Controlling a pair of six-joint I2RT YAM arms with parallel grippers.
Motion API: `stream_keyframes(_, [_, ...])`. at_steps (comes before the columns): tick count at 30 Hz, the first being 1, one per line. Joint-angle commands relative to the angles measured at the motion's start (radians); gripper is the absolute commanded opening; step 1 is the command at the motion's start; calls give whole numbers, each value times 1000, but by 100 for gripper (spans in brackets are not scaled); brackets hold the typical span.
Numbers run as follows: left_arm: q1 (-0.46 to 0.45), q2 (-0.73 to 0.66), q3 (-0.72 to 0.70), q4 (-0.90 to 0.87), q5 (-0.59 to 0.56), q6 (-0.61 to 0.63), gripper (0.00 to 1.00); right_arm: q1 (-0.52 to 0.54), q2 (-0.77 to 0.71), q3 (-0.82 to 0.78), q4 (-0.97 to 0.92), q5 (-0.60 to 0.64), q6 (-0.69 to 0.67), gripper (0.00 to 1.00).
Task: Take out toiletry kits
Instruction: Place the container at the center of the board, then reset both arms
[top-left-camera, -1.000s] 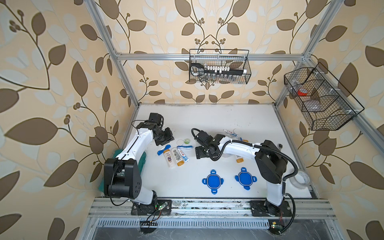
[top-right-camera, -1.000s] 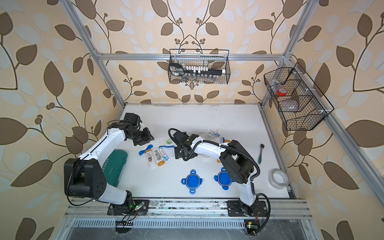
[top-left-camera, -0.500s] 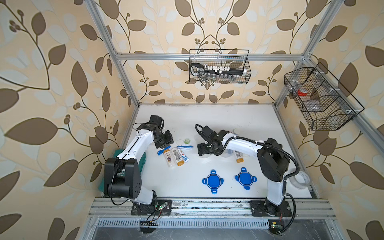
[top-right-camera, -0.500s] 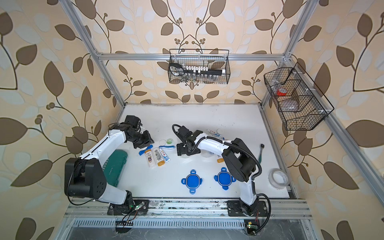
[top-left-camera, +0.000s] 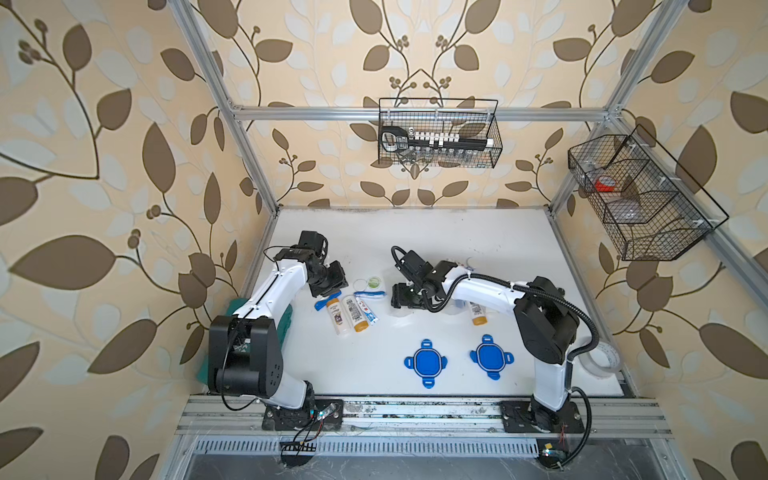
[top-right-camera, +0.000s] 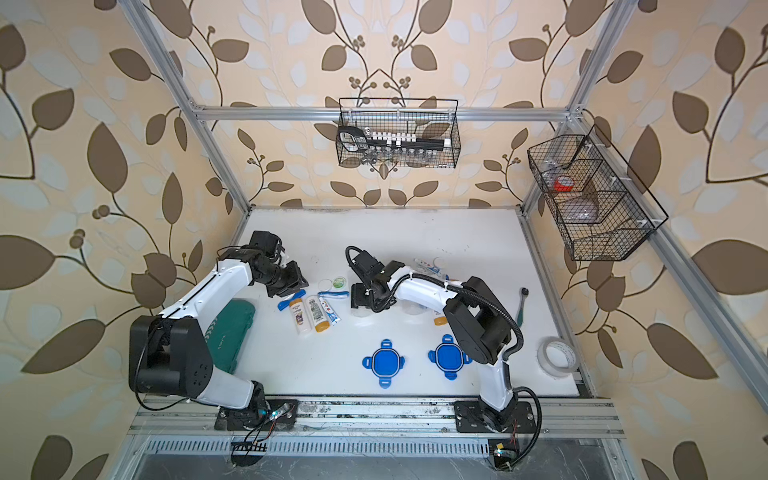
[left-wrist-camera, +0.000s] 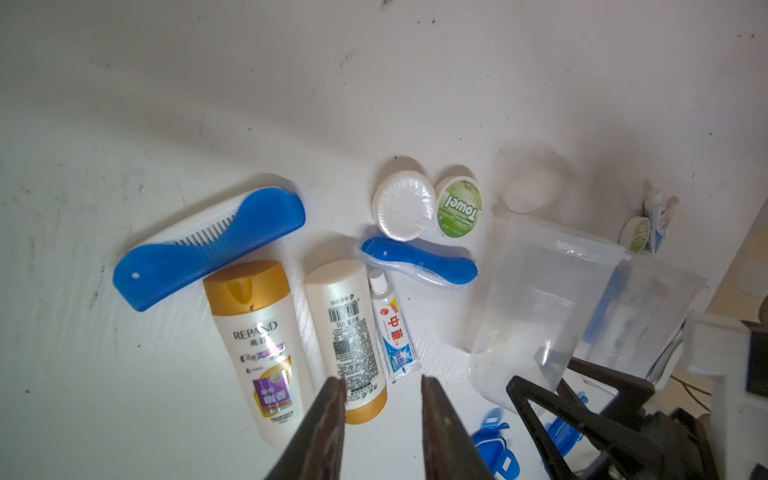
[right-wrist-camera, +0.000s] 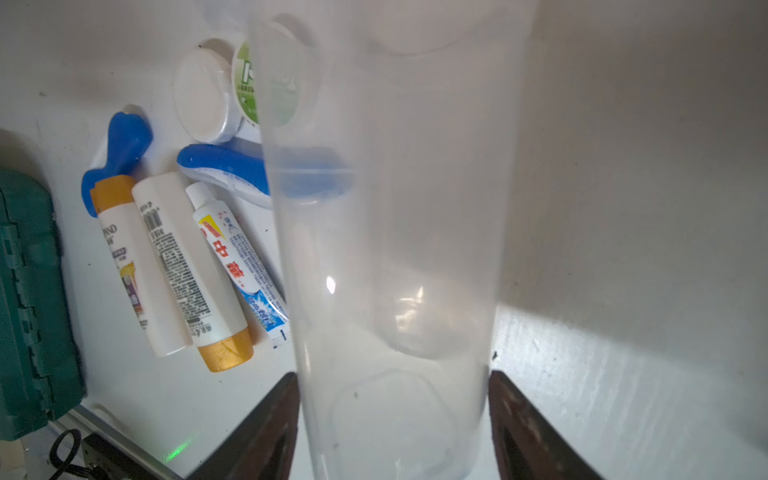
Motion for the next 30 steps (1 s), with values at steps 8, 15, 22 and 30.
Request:
stream_keyframes(8, [-13, -11, -4, 2, 20, 13, 33, 14, -23, -24, 0, -5, 55, 95])
stream_keyframes(15, [-17, -29, 12, -32, -3, 16, 36, 21, -115, -21, -34, 8, 32, 99])
stream_keyframes(22, [-17, -90, 90, -83, -7, 21, 37, 11, -341, -45, -53, 165, -113, 99])
stream_keyframes(30, [-17, -181, 178, -2, -114, 59, 45, -136, -645, -338, 70, 448, -194, 99])
